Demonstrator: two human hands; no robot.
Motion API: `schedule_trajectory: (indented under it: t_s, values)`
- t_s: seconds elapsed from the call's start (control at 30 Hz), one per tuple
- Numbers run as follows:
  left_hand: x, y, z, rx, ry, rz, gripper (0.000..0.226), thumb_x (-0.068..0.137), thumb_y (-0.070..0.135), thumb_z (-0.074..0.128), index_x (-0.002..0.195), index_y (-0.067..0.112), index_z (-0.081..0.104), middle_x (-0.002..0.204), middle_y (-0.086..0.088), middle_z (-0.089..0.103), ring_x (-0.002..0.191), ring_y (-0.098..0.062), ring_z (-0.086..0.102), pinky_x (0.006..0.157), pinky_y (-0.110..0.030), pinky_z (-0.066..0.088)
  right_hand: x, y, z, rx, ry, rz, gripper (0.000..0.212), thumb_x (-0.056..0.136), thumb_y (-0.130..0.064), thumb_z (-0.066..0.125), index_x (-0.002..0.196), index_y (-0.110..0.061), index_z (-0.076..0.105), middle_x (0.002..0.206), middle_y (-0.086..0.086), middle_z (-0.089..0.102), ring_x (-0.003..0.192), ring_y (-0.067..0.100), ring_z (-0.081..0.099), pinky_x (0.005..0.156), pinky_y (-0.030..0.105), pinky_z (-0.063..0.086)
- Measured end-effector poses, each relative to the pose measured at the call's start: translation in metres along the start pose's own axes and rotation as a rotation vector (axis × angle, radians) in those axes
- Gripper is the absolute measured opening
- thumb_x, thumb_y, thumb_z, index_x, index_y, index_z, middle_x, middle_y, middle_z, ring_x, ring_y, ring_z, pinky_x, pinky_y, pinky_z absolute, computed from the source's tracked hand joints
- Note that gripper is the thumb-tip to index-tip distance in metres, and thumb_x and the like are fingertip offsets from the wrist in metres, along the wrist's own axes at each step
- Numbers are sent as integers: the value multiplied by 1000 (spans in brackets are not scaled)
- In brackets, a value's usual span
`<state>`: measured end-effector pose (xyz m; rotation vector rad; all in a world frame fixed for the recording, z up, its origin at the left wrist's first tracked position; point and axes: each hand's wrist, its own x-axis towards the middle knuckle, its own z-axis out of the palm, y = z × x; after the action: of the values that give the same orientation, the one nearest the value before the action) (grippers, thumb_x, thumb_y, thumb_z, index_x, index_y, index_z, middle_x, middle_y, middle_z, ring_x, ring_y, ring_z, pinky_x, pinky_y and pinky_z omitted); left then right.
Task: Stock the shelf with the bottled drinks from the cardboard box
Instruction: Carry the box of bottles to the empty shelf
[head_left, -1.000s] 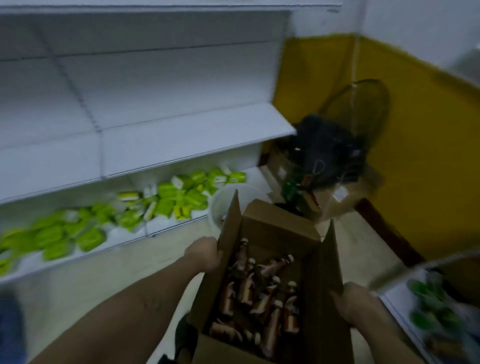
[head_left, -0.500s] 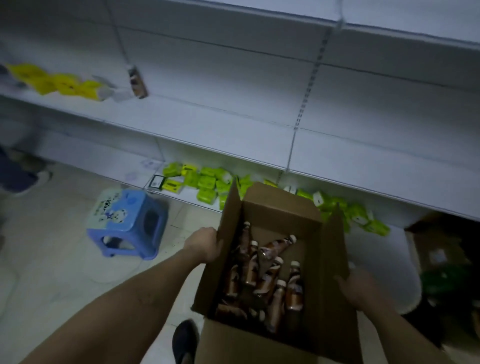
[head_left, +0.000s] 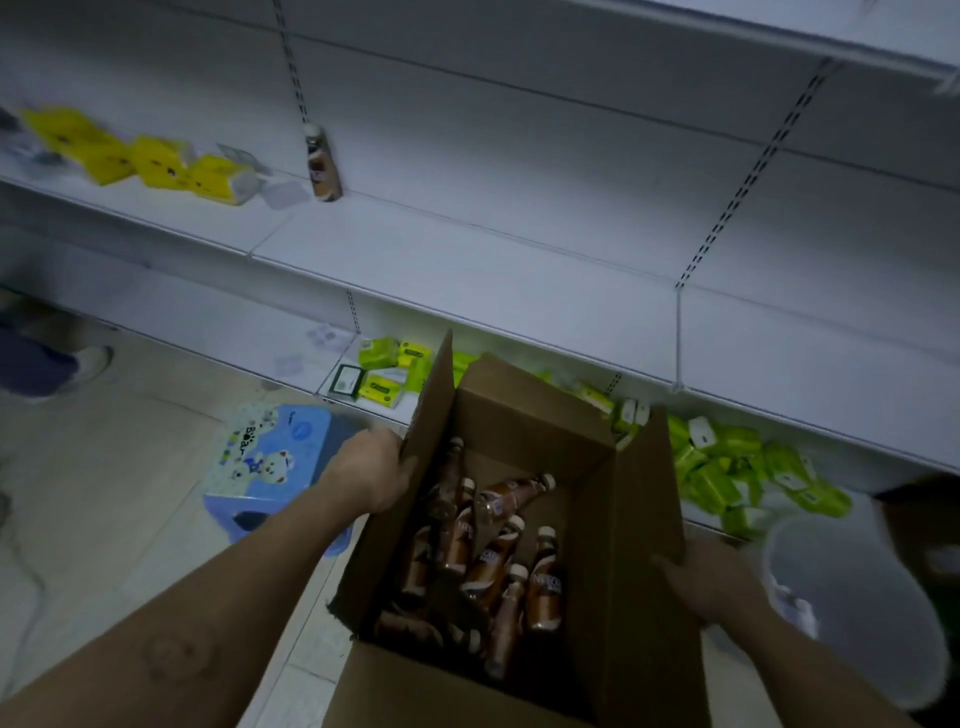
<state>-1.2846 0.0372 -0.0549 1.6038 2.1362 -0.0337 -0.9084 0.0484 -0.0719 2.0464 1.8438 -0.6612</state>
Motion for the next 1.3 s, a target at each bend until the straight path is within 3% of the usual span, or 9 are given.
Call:
schedule_trajectory:
  t_s: [0.1, 0.17, 0.27, 0.5, 0.7, 0.83, 0.9, 1.1, 1.3]
  values:
    - [26, 14, -3, 69, -30, 81, 34, 93, 35, 51, 94, 4, 66, 85, -14, 66, 83, -32, 64, 67, -34, 48, 11, -6, -2, 86, -35, 53, 37, 94, -44, 54, 95, -9, 67, 89, 11, 71, 88, 26, 70, 67, 27, 46]
    - [41, 32, 0, 118, -54, 149, 36, 94, 36, 49, 100, 4, 65, 98, -17, 68, 92, -34, 64, 74, -36, 49, 14, 2, 0, 194, -69, 116, 41, 93, -41, 57, 89, -3, 70, 84, 14, 73, 80, 29, 72, 67, 34, 53]
    - [68, 55, 7, 208, -94, 229, 37, 94, 38, 47, 102, 7, 64, 102, -18, 67, 95, -34, 63, 76, -38, 49, 18, 28, 10, 447, -78, 238, 36, 90, -35, 63, 73, -4, 67, 66, 15, 71, 51, 26, 70, 50, 38, 59]
    - [130, 150, 30, 350, -142, 429, 37, 95, 38, 46, 111, 8, 61, 113, -19, 64, 107, -36, 59, 82, -40, 46, 27, 65, 20, 643, -115, 460, 29, 89, -29, 62, 73, -6, 58, 67, 16, 68, 52, 27, 69, 47, 34, 58]
    - [167, 208, 43, 370, -188, 591, 37, 96, 37, 45, 110, 7, 60, 110, -18, 64, 104, -35, 60, 79, -40, 46, 19, 62, 24, 754, -110, 639, 29, 88, -23, 57, 72, 1, 64, 59, 15, 69, 52, 27, 70, 54, 37, 60]
    - [200, 224, 54, 373, -218, 719, 35, 96, 36, 45, 108, 7, 61, 108, -18, 65, 104, -34, 60, 78, -38, 44, 23, 49, 26, 804, -93, 725, 35, 89, -23, 55, 61, -3, 59, 51, 10, 64, 45, 22, 64, 50, 29, 55]
    - [220, 226, 61, 359, -257, 797, 35, 96, 34, 45, 107, 6, 62, 106, -17, 65, 101, -34, 61, 74, -35, 42, 25, 35, 30, 810, -124, 802, 32, 91, -25, 53, 67, -5, 60, 56, 9, 66, 49, 21, 66, 56, 31, 58]
    - [278, 209, 91, 290, -335, 1057, 20, 93, 23, 56, 76, 12, 55, 68, -6, 53, 64, -25, 56, 56, -26, 28, 35, -32, 63, 846, -115, 1058, 32, 92, -40, 53, 92, -10, 61, 83, 8, 68, 78, 26, 71, 73, 36, 60]
    - [294, 212, 107, 530, -360, 1191, 40, 95, 36, 48, 59, 22, 37, 57, 4, 39, 55, -15, 44, 48, -27, 27, 25, -113, 117, 990, -65, 1331, 29, 94, -38, 54, 93, -10, 63, 77, 4, 65, 72, 22, 68, 65, 32, 57]
